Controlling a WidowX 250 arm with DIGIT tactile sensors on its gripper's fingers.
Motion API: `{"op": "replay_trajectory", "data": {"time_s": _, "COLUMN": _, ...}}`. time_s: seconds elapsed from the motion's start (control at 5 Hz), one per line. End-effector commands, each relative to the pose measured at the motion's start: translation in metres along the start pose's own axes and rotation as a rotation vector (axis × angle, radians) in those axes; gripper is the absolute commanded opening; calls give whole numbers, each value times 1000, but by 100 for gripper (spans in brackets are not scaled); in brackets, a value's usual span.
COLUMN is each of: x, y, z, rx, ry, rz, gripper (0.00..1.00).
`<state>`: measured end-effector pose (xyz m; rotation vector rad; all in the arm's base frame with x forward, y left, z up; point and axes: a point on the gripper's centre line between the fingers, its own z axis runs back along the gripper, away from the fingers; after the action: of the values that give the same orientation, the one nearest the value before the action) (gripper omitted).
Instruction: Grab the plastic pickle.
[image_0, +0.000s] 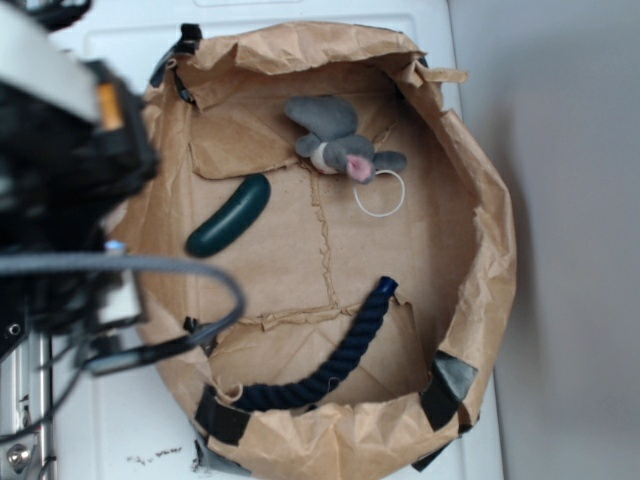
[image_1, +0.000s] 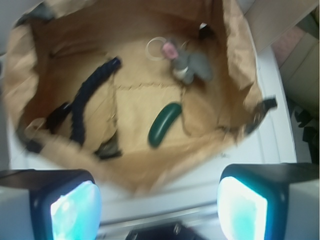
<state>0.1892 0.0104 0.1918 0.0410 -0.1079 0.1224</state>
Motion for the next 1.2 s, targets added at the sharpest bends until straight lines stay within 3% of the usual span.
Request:
{"op": "replay_trajectory", "data": {"time_s": 0.0, "x": 87, "y": 24, "z": -48, "rx": -4, "ry": 21, "rz": 204, "gripper": 100}}
{"op": "replay_trajectory", "data": {"time_s": 0.2, "x": 95, "y": 28, "z": -65, "rx": 8, "ry": 33, "rz": 454, "gripper": 100}}
{"op": "replay_trajectory", "data": {"time_s": 1.0, "x": 95, "y": 28, "z": -65, "rx": 8, "ry": 33, "rz": 454, "gripper": 100}}
